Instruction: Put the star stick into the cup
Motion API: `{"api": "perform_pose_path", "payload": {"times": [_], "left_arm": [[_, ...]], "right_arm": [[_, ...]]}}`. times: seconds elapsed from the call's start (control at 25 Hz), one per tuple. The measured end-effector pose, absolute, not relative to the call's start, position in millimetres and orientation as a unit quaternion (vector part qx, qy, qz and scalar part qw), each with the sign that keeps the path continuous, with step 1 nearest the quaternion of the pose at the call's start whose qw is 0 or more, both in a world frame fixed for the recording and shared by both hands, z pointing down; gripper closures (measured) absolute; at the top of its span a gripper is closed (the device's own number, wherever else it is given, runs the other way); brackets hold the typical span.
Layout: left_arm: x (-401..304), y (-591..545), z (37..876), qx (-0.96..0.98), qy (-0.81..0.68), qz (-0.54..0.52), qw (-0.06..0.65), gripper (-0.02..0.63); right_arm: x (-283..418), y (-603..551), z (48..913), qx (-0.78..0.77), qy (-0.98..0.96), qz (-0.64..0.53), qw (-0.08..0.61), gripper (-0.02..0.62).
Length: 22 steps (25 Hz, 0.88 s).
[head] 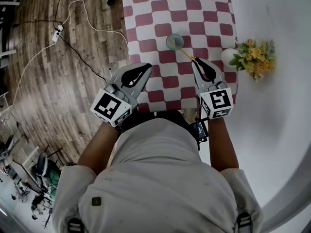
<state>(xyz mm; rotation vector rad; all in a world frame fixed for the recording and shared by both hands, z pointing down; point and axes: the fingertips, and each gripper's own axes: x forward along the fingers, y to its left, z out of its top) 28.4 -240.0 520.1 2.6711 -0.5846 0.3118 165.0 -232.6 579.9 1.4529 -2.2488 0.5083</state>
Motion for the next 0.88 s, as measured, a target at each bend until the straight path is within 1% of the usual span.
{"api": "perform_pose_path", "payload": {"times": [0.4, 0.88], "left_arm": [[30, -208, 475, 0.961, -0.217, 0.085, 0.146, 0.604], [36, -186, 396, 0.965, -0.25, 0.037, 0.069, 0.604]], "right_arm": [[155, -200, 533, 0.512, -0.825, 0.127, 0.2, 0.537], [152, -179, 451, 0.512, -0.843, 0.044, 0.159, 0.566]]}}
